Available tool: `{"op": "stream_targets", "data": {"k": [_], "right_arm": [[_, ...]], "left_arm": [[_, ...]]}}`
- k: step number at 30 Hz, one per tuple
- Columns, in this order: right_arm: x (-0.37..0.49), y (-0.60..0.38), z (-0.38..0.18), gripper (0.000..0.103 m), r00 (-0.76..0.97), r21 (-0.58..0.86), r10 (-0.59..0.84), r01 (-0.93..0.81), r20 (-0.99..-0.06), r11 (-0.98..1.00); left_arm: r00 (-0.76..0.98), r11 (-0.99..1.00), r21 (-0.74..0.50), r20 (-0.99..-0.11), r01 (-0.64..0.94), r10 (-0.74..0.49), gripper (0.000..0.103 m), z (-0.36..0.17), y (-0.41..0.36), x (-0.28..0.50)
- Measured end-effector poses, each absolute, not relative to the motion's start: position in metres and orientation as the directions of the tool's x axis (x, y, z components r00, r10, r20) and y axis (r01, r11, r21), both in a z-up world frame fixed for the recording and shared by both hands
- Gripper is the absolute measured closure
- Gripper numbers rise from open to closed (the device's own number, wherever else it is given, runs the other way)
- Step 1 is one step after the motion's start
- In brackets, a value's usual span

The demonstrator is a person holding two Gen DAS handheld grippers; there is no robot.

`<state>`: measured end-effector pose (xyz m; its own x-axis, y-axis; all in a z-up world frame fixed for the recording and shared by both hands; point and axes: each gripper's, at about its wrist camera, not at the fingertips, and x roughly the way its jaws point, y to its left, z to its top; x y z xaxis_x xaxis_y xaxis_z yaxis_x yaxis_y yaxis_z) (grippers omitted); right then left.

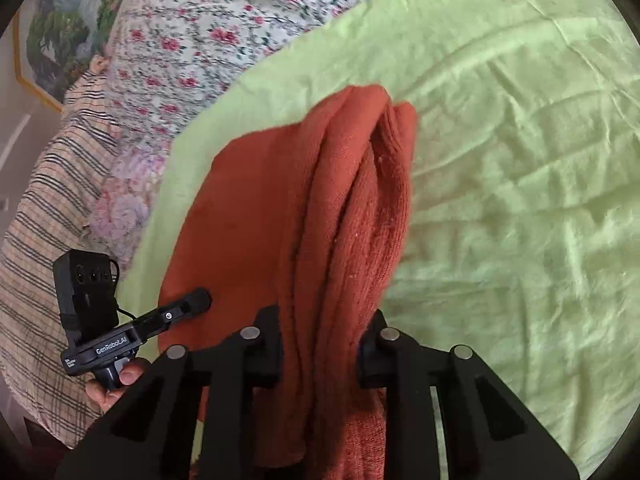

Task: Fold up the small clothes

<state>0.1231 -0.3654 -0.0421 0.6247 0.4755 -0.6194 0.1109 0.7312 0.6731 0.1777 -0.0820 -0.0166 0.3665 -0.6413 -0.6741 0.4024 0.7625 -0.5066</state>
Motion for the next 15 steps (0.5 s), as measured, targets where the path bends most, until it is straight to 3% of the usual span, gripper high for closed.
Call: {"op": "stream_targets", "data": {"k": [5, 10, 12, 15], "right_arm": [[0.118, -0.326, -0.028, 0.079, 0.622, 0.729, 0.573, -0.004, -0.534, 0.684], [0.129, -0.28, -0.043, 0.079, 0.557, 0.753, 0.646, -0.054, -0.523, 0.656], [0.131, -0.267, -0.055, 0.079, 0.529, 0.734, 0.636, -0.035, -0.562, 0.678], [0.131, -0.263, -0.059, 0.069, 0.515, 0.711, 0.614, -0.01, -0.599, 0.703]], "left_arm": [[0.415, 0.78, -0.481, -0.663, 0.401, -0.623, 0.075, 0.005, -0.024, 0.143], [0.39, 0.812, -0.473, -0.714, 0.343, -0.581, 0.075, -0.026, 0.013, 0.132], [0.363, 0.808, -0.499, -0.724, 0.312, -0.587, 0.07, -0.045, 0.021, 0.135], [0.346, 0.782, -0.56, -0.701, 0.274, -0.624, 0.056, -0.053, 0.031, 0.149]]}}
